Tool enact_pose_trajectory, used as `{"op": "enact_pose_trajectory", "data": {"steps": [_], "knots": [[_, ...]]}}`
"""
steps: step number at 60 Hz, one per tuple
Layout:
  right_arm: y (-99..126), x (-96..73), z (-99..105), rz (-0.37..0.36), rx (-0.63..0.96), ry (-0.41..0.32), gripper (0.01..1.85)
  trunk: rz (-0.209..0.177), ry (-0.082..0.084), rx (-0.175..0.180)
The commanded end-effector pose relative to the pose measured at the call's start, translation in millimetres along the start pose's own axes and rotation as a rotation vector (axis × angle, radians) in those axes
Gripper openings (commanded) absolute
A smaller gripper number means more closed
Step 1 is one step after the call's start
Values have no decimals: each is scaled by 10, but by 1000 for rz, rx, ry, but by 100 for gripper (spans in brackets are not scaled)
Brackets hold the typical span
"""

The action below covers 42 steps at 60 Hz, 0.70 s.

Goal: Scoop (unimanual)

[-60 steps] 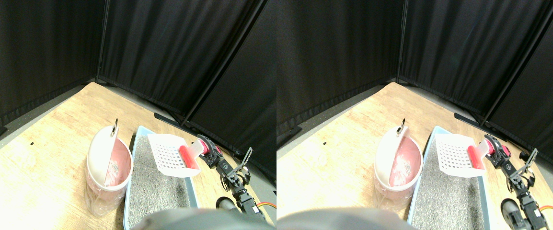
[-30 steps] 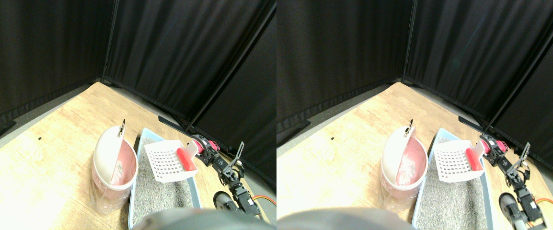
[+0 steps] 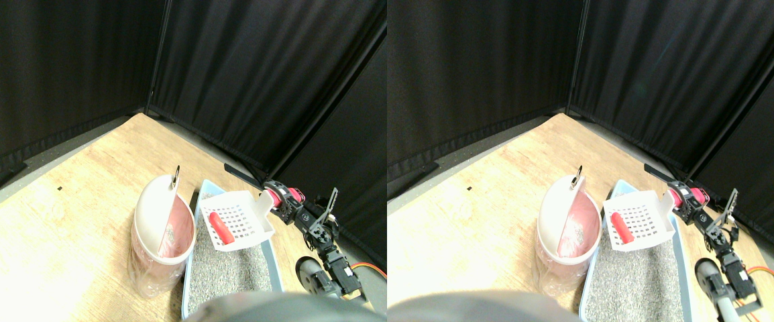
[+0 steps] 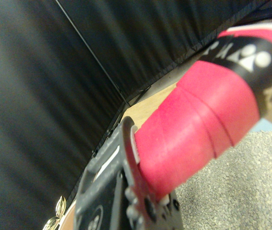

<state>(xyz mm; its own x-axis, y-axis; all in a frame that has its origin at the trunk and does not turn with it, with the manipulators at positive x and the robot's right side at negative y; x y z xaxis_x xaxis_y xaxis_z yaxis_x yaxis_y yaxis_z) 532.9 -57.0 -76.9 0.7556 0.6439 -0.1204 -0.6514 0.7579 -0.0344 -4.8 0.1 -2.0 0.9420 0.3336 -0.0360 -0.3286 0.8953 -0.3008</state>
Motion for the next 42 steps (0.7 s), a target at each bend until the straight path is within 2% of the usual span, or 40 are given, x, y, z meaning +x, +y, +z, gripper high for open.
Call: {"op": "enact_pose_trajectory", "data": {"steps": [1, 7, 10, 13, 23, 34, 38, 42], "knots": [[43, 20, 79, 20, -28, -43, 5, 23, 19, -5], [70, 44, 91, 24, -20, -29, 5, 35, 18, -11], [105, 52, 113, 4, -30, 11, 5, 40, 18, -13], [113, 55, 119, 4, -26, 19, 5, 42, 19, -14], [151, 118, 128, 36, -62, 74, 5, 50, 22, -22], [205, 147, 125, 66, -119, 95, 5, 51, 22, -23], [232, 146, 121, 49, -166, 114, 5, 51, 22, -23], [282, 122, 124, 7, -171, 165, 5, 52, 21, -24]]}}
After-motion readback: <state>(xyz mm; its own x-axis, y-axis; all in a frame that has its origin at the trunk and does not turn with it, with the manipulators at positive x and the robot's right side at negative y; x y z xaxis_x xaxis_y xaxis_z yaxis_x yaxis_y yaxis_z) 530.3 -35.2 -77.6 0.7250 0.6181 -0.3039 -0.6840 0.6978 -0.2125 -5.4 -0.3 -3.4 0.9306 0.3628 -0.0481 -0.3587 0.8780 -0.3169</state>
